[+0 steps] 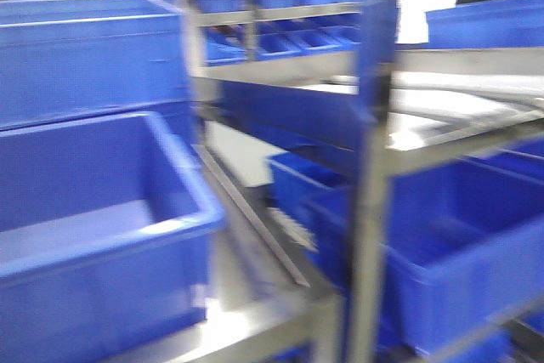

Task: Pick red and yellow blocks into blue bin
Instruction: 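Drive the base through the aisle to the large blue bin, then extend both grippers with blocks over the blue bin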

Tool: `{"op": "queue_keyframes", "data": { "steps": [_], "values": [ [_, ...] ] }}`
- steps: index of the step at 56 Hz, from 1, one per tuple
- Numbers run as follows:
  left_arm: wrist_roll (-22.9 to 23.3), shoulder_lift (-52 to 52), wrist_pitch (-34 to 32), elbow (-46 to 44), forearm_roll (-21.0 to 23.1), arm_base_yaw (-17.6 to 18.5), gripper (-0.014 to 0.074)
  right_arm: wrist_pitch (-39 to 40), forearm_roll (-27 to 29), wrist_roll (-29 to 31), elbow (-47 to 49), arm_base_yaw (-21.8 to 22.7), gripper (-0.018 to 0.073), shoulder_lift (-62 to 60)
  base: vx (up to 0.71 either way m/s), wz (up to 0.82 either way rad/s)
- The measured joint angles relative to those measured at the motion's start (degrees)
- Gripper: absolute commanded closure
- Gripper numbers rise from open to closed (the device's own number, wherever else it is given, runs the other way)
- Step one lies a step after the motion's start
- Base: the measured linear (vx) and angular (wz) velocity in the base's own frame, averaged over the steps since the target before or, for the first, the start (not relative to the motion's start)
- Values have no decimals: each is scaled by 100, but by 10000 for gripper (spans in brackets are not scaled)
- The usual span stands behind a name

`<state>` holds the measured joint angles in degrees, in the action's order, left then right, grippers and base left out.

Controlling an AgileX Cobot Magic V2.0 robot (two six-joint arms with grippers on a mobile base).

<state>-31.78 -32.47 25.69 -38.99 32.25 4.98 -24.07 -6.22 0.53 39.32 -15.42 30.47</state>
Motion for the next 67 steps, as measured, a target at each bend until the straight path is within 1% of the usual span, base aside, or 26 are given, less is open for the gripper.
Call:
{"op": "queue_keyframes", "data": {
  "steps": [20,31,42,67],
  "values": [
    [0,0,-6,0,0,0,594,0,0,0,0,0,570,0,15,72],
    [0,0,-6,0,0,0,594,0,0,0,0,0,570,0,9,49],
    [0,0,-6,0,0,0,594,0,0,0,0,0,570,0,4,15],
    [0,0,-6,0,0,0,594,0,0,6,0,0,570,0,0,1]
  ]
}}
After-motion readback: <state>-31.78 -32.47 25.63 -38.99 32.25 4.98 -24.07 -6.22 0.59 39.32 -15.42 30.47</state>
